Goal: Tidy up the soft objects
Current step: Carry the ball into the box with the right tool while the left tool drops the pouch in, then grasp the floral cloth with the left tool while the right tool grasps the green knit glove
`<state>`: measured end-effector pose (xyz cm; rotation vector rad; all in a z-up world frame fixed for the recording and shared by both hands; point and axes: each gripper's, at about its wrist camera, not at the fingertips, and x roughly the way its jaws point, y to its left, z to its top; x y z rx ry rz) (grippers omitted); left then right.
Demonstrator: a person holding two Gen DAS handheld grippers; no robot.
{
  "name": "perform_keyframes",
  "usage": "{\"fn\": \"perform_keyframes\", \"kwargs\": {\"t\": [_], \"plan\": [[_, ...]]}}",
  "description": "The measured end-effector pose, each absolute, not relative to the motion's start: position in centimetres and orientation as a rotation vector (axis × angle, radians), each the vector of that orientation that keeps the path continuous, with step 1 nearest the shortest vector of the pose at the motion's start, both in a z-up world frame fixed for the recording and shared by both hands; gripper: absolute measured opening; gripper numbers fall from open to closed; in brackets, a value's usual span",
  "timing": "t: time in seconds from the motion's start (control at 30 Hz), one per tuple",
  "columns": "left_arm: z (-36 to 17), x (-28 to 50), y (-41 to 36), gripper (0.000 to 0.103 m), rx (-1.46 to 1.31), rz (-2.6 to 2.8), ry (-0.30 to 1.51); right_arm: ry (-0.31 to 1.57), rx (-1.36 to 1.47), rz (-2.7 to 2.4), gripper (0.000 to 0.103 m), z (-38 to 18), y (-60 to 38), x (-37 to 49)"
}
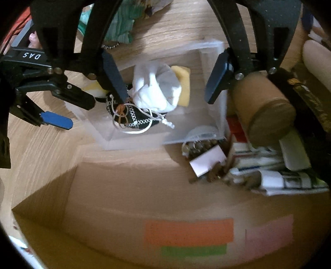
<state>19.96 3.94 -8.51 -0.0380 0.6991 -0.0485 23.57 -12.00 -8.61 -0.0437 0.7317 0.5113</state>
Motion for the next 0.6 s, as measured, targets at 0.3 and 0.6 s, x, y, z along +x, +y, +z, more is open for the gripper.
{"fn": "perform_keyframes", "kwargs": {"t": [0.3,0.6], "plan": [[-6.8,14.6,4.3,0.102,0.011,-0.009,0.604,0.627,-0.05,0.546,0.083,-6.2,-12.6,19.3],[-11.0,12.0,4.9,0.102,0.022,0.007,0.724,0.671,-0.004,0.607,0.083,-8.6,-12.5,15.9]]}}
